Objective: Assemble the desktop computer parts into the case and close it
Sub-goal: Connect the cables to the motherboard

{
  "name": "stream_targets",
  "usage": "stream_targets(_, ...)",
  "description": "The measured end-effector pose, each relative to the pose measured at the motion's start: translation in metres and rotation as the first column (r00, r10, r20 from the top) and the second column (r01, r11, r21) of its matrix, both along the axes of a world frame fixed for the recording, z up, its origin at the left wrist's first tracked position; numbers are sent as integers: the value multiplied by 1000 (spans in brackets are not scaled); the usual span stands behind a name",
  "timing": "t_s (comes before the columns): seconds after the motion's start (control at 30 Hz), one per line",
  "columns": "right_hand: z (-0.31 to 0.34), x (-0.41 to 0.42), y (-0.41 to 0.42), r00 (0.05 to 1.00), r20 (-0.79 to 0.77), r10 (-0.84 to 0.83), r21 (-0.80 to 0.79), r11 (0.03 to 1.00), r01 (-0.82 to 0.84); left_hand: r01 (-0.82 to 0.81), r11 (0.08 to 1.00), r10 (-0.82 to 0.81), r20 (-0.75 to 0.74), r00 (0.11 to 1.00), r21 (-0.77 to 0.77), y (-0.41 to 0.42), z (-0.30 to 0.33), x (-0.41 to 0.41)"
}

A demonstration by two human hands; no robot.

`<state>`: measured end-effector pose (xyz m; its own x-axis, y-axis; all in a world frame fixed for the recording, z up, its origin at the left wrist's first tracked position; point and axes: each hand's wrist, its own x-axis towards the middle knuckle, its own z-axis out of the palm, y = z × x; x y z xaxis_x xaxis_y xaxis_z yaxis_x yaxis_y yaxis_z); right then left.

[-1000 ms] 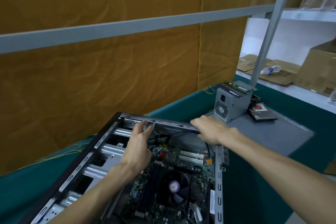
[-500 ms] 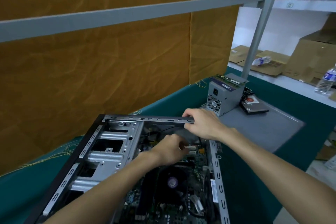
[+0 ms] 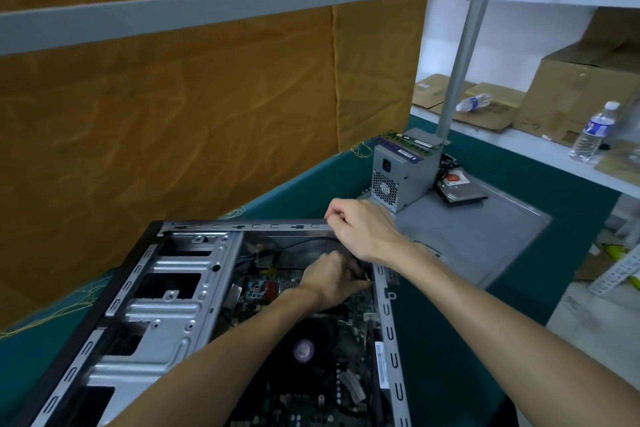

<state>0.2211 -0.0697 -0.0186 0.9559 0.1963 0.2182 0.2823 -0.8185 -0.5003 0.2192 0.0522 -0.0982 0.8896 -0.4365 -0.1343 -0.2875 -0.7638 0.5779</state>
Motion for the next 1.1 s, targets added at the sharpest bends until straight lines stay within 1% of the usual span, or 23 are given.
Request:
stream_targets(0.07,-3,1,-2,1000,13,13,5,1000,-13,18,999,-21,-53,998,-47,0,3,1)
stream_targets(0.1,-4,1,-3,1000,20,20,9,1000,-20,31,997,-38,-107,994,-70,0,9,1)
stream_targets(0.17,-6,3,-4,999,24,28,4,1000,-28,-8,988,-35,-280,959,-153,9,24,2)
stream_targets(0.2,-6,4,-3,999,23,27,-2,1000,-27,-39,981,-38,-384,923,-191,16,31,2)
stream_targets(0.23,-6,5,-3,1000,23,20,-5,1000,-20,-59,974,-56,-489,871,-217,24,39,0)
stream_targets(0.27,-6,5,-2,1000,22,10,16,1000,-11,-72,965,-95,-596,798,-250,32,47,-3)
stream_targets(0.3,-6,4,-2,1000,27,-1,87,996,-2,-102,950,-140,-694,706,-296,39,55,-7)
stream_targets(0.33,-6,2,-2,999,40,-4,208,978,-4,-149,926,-187,-765,616,-347,46,60,-10)
stream_targets(0.37,-6,-1,-3,998,65,-7,338,941,-16,-195,897,-240,-809,536,-396,51,66,-12)
stream_targets(0.4,-5,-6,-6,994,105,-11,435,900,-36,-233,866,-301,-834,462,-441,55,71,-14)
stream_targets(0.47,-3,-20,-13,988,151,41,502,858,-112,-314,803,-407,-852,330,-506,58,79,-16)
stream_targets(0.5,-1,-27,-16,986,126,113,512,844,-162,-351,779,-435,-851,295,-520,59,82,-16)
stream_targets(0.53,1,-35,-18,978,71,194,522,829,-202,-376,763,-445,-849,286,-526,60,84,-17)
stream_targets(0.6,5,-48,-20,952,-21,306,521,816,-250,-380,756,-434,-843,317,-533,62,86,-16)
stream_targets(0.67,7,-57,-20,949,-22,314,506,823,-260,-377,752,-426,-835,348,-541,63,86,-15)
stream_targets(0.73,7,-64,-20,965,-8,264,503,835,-224,-386,741,-434,-830,350,-550,62,85,-15)
stream_targets(0.83,6,-68,-22,978,-31,207,486,858,-166,-393,740,-426,-832,355,-546,61,83,-15)
stream_targets(0.97,8,-65,-30,954,-97,285,480,853,-206,-381,746,-405,-826,392,-547,60,80,-16)
stream_targets(1.1,11,-57,-35,910,-161,382,549,801,-239,-397,742,-394,-830,394,-541,60,83,-17)
